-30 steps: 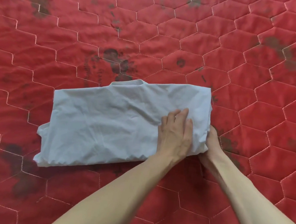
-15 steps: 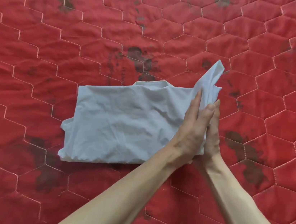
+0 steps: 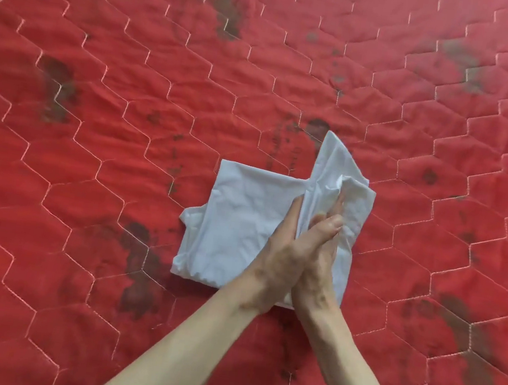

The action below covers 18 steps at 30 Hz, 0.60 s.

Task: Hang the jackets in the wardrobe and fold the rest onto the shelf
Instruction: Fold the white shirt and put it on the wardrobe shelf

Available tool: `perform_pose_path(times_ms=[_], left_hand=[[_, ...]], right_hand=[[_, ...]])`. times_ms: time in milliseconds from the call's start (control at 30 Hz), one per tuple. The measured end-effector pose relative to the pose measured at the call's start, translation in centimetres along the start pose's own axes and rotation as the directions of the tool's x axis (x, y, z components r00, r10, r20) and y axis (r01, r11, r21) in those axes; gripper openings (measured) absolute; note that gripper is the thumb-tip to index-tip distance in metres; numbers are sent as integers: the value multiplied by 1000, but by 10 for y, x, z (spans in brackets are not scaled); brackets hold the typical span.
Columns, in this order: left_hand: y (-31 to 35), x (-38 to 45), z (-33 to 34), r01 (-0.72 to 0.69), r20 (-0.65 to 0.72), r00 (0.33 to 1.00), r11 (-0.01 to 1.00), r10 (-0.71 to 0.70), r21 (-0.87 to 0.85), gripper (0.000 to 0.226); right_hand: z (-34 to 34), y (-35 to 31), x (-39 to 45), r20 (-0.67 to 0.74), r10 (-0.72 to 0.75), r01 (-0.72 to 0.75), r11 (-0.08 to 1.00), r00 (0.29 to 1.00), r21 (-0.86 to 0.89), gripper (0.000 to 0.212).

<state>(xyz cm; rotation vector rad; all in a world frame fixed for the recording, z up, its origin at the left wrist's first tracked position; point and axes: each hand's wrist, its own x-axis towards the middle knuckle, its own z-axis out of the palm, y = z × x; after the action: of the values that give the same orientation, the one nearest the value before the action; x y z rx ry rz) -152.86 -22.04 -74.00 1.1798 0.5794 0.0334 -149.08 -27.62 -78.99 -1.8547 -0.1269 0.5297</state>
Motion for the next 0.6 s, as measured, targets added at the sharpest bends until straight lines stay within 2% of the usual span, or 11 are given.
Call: perform_pose_path(times_ms=[67,100,300,367,433,500,567,600], left_hand=[[-4,0,-19,11,-26,1000,999,-13,-51,41],[-5,-2,-28,-3,-23,1000,998,1,-69,41],[-23,3,-66,49,-113,991,973,-76,-227,38],[-26,6,-75,65,-190,976,972,-109,-226,36],[-32,12,-87,78,-304,945,986,-121,-150,30],[-38,19,-100,93,-395,915,996,-83,8,22],[-42,26,-112,97,-429,902,990,-44,103,16],[-43,29,-117,98,-431,902,985,-27,142,14]], right_hand=[[17,8,-4,-44,-217,203,955,975,-215,64],[24,9,-6,-44,-271,247,922,961,-297,58],[56,31,-8,132,-227,263,845,965,-465,56],[62,33,-7,184,-176,242,860,967,-450,53],[63,35,-4,232,-129,215,892,964,-398,57],[60,38,-2,280,-129,237,885,951,-400,58],[54,39,1,319,-139,283,838,937,-467,59],[49,40,3,337,-158,327,780,928,-534,61]])
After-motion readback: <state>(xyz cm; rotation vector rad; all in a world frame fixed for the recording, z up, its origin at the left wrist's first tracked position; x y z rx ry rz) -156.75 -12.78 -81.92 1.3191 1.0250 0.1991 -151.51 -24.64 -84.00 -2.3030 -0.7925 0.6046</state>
